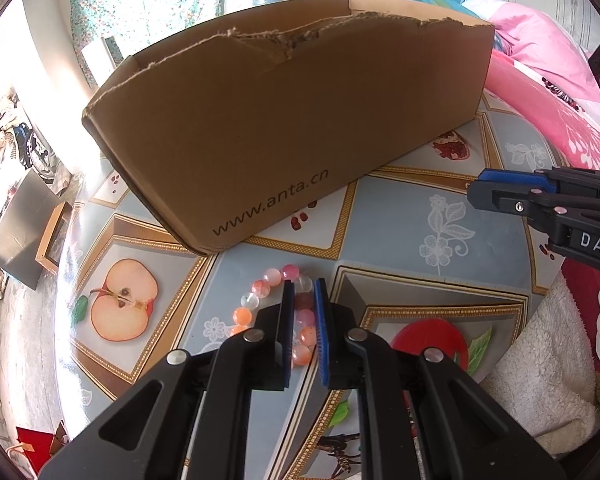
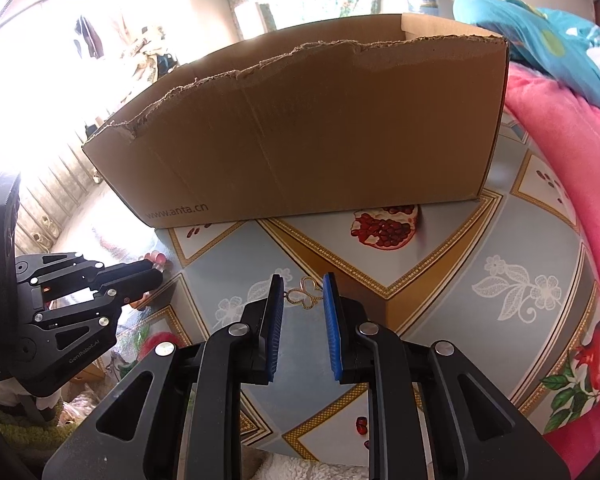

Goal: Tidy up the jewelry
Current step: 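Close the right gripper on the gold knot charm while the left gripper closes on the pink-orange bead bracelet, then lift and carry the knot charm and bead bracelet over the box with both grippers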

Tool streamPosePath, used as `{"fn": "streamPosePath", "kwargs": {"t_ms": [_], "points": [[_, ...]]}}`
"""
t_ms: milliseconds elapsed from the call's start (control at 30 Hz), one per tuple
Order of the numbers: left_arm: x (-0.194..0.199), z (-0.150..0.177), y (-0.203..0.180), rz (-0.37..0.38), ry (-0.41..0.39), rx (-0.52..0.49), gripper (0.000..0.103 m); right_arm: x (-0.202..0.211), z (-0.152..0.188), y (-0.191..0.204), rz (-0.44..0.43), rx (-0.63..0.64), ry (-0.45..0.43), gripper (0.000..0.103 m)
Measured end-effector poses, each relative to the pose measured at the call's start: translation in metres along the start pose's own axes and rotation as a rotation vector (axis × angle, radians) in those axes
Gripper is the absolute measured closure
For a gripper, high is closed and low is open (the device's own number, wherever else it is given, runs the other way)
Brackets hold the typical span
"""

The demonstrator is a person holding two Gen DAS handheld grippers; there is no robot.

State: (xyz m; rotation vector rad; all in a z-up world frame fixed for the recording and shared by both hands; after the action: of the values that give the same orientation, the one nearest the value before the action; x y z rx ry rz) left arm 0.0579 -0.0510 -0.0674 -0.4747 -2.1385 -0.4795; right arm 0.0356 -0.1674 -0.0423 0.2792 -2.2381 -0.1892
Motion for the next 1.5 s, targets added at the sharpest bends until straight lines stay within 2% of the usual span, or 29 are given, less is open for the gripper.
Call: {"fn": "streamPosePath", "kwargs": {"t_ms": [167, 500, 600, 833, 1033, 1167, 1333, 1500], "points": [[0.008, 0.0, 0.001, 0.004, -0.038, 0.003, 0.094, 0.003, -0.001, 0.0, 0.004, -0.005, -0.007, 0.085], [0.053, -0.016, 0.023, 0.058, -0.205, 0.057, 0.094, 0.022, -0.009, 0.005, 0.003, -0.014, -0.051, 0.085], [0.075, -0.028, 0.033, 0.118, -0.262, 0.096, 0.094, 0.034, -0.015, 0.006, -0.002, -0.016, -0.08, 0.085], [0.121, -0.065, 0.037, 0.231, -0.38, 0.112, 0.094, 0.065, -0.035, 0.006, -0.026, -0.032, -0.151, 0.085], [0.148, -0.104, 0.045, 0.219, -0.464, 0.078, 0.094, 0.089, -0.061, 0.008, -0.05, -0.03, -0.221, 0.085], [0.139, -0.126, 0.061, 0.175, -0.445, 0.08, 0.094, 0.098, -0.075, 0.007, -0.067, -0.036, -0.257, 0.085], [0.102, -0.141, 0.082, 0.126, -0.354, 0.1, 0.094, 0.102, -0.09, -0.001, -0.078, -0.047, -0.276, 0.085], [0.06, -0.146, 0.091, 0.117, -0.249, 0.101, 0.094, 0.095, -0.1, -0.011, -0.092, -0.074, -0.278, 0.085]]}}
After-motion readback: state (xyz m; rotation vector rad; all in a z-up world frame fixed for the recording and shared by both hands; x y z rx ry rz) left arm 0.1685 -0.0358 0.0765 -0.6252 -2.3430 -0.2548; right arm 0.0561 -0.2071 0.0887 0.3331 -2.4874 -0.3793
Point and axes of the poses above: each gripper's, at about its wrist camera, not at the fingertips, and x roughly against the way its jaws point, y to its left, z to its underside, the point moved 6 cm from there along -x, roughly the way its jaws point, and after that the axes turned 4 degrees about -x, right-handed, at the moved point
